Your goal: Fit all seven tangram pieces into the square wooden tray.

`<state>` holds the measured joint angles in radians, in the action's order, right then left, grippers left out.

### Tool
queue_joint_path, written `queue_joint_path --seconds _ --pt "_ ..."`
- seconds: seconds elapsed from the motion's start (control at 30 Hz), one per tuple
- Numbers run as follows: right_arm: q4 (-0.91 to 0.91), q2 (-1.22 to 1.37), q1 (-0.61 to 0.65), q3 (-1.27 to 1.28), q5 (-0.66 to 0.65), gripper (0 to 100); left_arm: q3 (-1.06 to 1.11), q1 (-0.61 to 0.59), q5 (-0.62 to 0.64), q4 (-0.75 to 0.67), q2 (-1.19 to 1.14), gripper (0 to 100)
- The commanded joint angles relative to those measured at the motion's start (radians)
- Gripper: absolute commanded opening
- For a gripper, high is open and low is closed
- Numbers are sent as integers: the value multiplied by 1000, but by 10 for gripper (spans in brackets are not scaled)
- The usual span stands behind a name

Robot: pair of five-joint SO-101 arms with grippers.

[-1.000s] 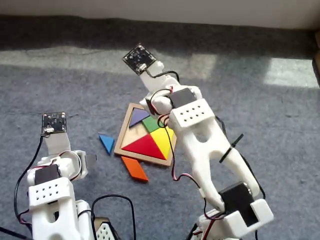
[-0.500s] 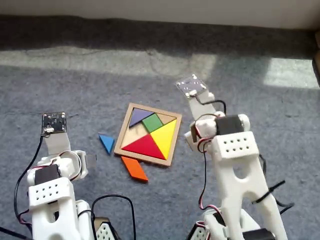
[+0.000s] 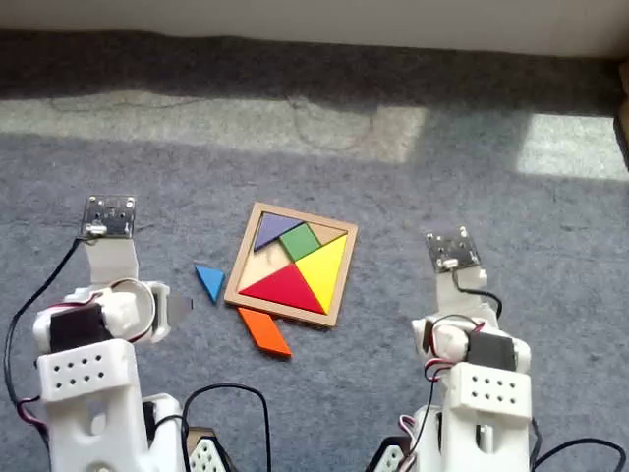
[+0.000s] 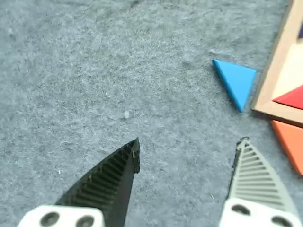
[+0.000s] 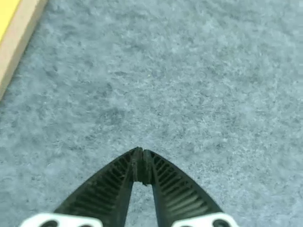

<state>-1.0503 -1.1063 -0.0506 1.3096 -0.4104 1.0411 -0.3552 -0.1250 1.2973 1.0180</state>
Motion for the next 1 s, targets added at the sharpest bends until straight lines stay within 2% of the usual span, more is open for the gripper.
queue_joint_path --seconds 0.0,0.2,0.4,0.5,0.63,0.77,0.97 --pt "35 -119 -47 62 9 5 -110 143 -2 103 -7 313" --pt "35 -255 -67 185 9 5 -107 377 127 132 -8 329" --pt "36 -363 -65 298 9 5 -107 526 241 129 -10 373" --pt "36 -421 -65 338 9 5 -104 552 261 127 -54 376" --pt "33 -504 -65 375 9 5 -136 547 262 91 -257 376" --pt "28 -584 -65 409 9 5 -163 562 358 -3 -478 376" --pt "27 -648 -65 433 8 5 -162 662 440 -150 -707 373"
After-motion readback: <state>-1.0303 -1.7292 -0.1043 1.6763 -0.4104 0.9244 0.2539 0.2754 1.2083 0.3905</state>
